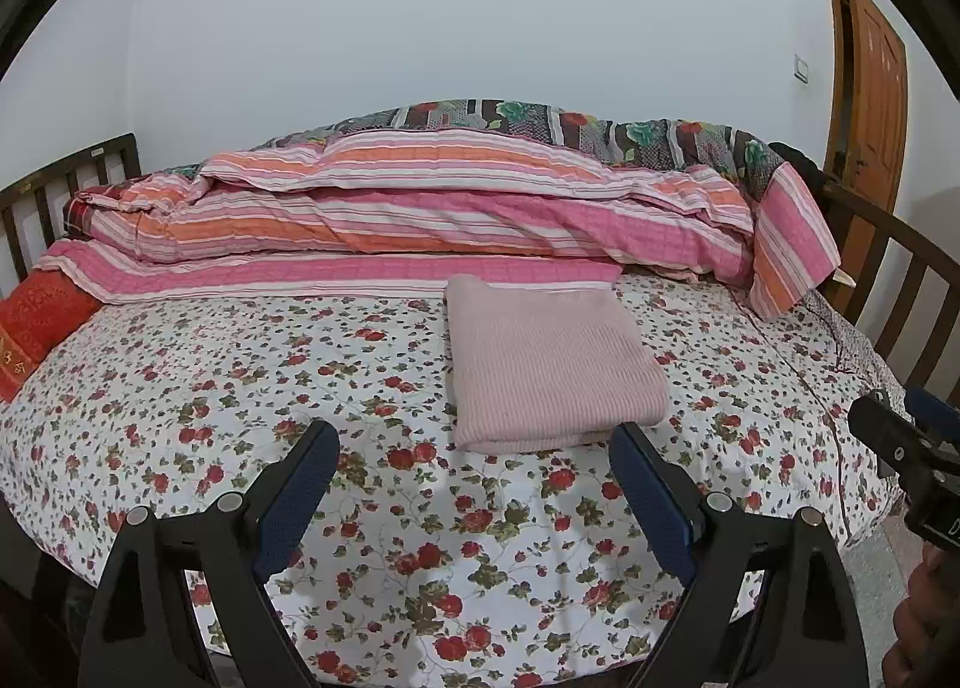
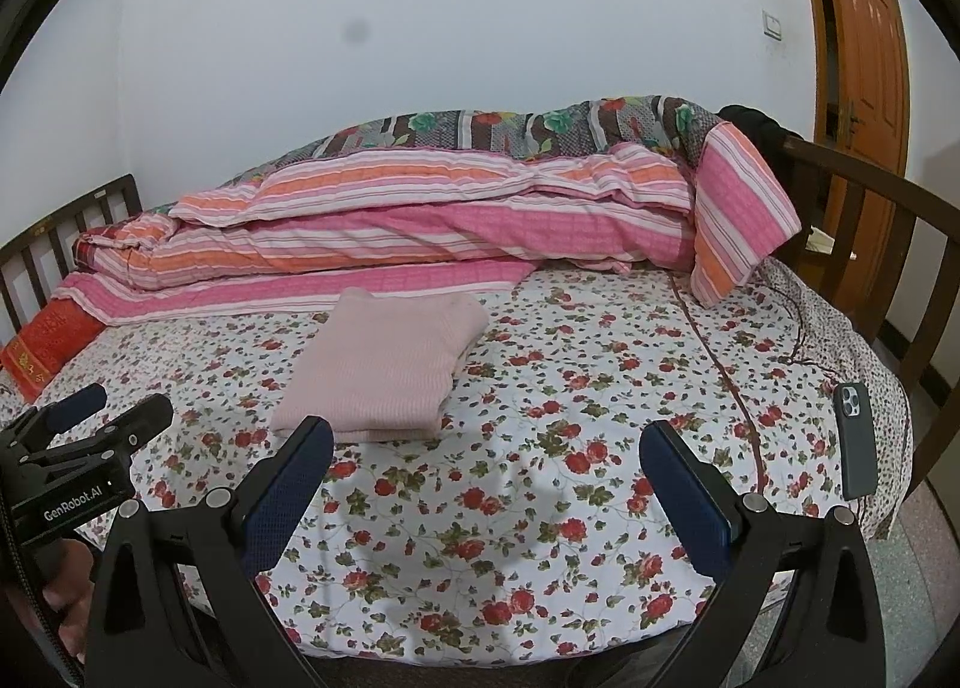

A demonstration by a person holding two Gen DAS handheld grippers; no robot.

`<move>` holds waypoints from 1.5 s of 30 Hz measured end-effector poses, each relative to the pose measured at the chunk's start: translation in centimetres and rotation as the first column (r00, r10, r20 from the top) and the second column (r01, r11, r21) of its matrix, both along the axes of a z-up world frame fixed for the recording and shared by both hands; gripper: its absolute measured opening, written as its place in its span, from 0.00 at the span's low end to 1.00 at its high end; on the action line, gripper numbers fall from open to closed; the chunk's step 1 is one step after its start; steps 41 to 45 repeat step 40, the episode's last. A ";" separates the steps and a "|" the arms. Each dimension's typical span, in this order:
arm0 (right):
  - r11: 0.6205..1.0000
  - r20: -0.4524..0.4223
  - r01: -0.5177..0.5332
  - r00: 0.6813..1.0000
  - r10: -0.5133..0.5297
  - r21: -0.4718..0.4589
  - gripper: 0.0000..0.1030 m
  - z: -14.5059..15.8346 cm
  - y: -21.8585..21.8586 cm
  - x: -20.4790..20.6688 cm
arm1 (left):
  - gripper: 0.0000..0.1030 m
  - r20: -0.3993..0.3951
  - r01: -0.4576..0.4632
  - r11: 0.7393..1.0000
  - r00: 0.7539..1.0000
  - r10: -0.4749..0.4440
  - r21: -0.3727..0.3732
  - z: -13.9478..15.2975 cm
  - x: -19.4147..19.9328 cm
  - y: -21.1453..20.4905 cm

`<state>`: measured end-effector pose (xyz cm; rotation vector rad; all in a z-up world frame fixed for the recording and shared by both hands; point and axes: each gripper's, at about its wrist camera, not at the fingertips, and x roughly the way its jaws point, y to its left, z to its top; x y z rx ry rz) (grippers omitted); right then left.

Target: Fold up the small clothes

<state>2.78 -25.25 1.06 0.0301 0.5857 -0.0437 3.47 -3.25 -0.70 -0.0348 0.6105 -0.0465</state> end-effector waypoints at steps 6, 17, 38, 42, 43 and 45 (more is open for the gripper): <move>1.000 0.000 -0.001 1.000 0.001 -0.001 0.98 0.2 0.4 0.2 | 0.89 0.001 0.000 1.000 1.000 0.000 0.000 0.1 0.0 0.0; 1.000 0.000 -0.002 1.000 0.002 -0.001 0.98 0.2 0.6 0.2 | 0.89 0.003 0.000 1.000 1.000 0.000 0.000 0.1 0.0 0.2; 1.000 0.002 -0.012 1.000 0.012 0.006 0.98 0.1 1.0 0.3 | 0.89 0.006 -0.003 1.000 1.000 0.003 -0.003 0.2 0.0 0.2; 1.000 0.003 -0.017 1.000 0.017 0.009 0.98 0.0 1.2 0.4 | 0.89 0.011 0.002 1.000 1.000 -0.002 0.000 0.3 0.0 0.2; 1.000 0.003 -0.017 1.000 0.017 0.009 0.98 0.0 1.2 0.4 | 0.89 0.011 0.002 1.000 1.000 -0.002 0.000 0.3 0.0 0.2; 1.000 0.003 -0.017 1.000 0.017 0.009 0.98 0.0 1.2 0.4 | 0.89 0.011 0.002 1.000 1.000 -0.002 0.000 0.3 0.0 0.2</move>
